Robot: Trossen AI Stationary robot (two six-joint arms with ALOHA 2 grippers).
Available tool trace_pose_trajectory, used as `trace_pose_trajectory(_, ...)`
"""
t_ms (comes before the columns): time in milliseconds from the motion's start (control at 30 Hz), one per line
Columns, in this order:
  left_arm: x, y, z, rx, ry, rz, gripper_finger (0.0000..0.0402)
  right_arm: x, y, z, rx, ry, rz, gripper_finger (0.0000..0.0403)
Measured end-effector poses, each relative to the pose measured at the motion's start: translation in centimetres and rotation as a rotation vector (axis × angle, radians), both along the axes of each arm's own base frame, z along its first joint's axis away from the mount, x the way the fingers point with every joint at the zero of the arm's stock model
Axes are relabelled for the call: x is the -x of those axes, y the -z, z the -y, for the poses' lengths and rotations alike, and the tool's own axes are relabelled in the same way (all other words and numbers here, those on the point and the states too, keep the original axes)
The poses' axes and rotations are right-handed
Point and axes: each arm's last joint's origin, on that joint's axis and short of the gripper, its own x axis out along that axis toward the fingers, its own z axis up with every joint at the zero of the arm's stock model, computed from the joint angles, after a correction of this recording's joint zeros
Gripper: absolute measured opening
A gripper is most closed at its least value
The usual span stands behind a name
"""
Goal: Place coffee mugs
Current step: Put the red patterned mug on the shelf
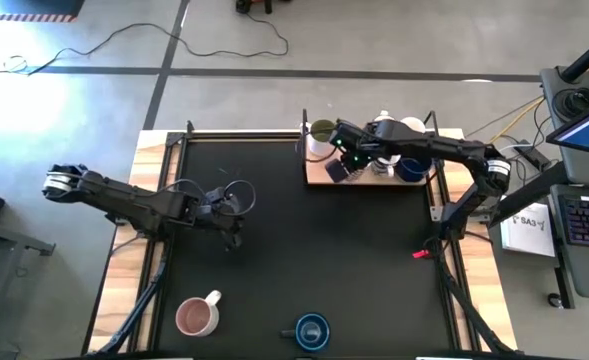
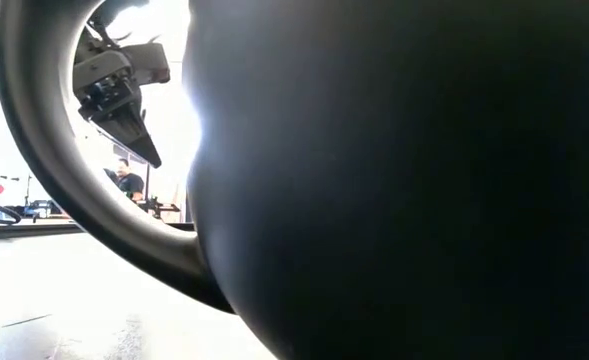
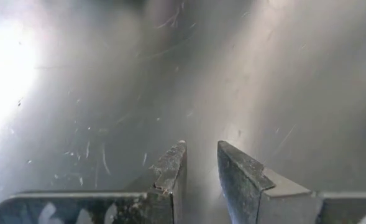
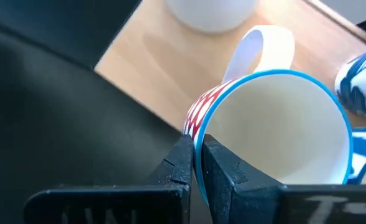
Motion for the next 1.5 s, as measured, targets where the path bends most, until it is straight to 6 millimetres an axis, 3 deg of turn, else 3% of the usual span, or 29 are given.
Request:
trace_pose_trajectory(533, 1.2, 0.8, -0.2, -0.010, -0.002, -0.006, 0.0071, 1.1, -0.2, 3.6, 0.071, 0.069, 0.025, 0.0013)
trace_pose_trajectory(767, 1.4, 0.9, -0.2, -0.009, -0.003, -0.007, 0.0071, 0.9, -0.3, 4.2, 0.116, 0.052, 0.036, 0.0013)
trace_pose_trajectory(1067, 1.5, 1.0, -0.2, -0.011, -0.006, -0.013, 0.0071, -0.1, 1.9, 5.0, 0.091, 0.017, -0.042, 0.0013)
trace_pose_trajectory(1500, 1.6, 0.9, -0.3, -0.012, -0.018, -0.007, 0.0071, -0.3, 2.1, 5.3, 0.097, -0.036, -0.074, 0.0013)
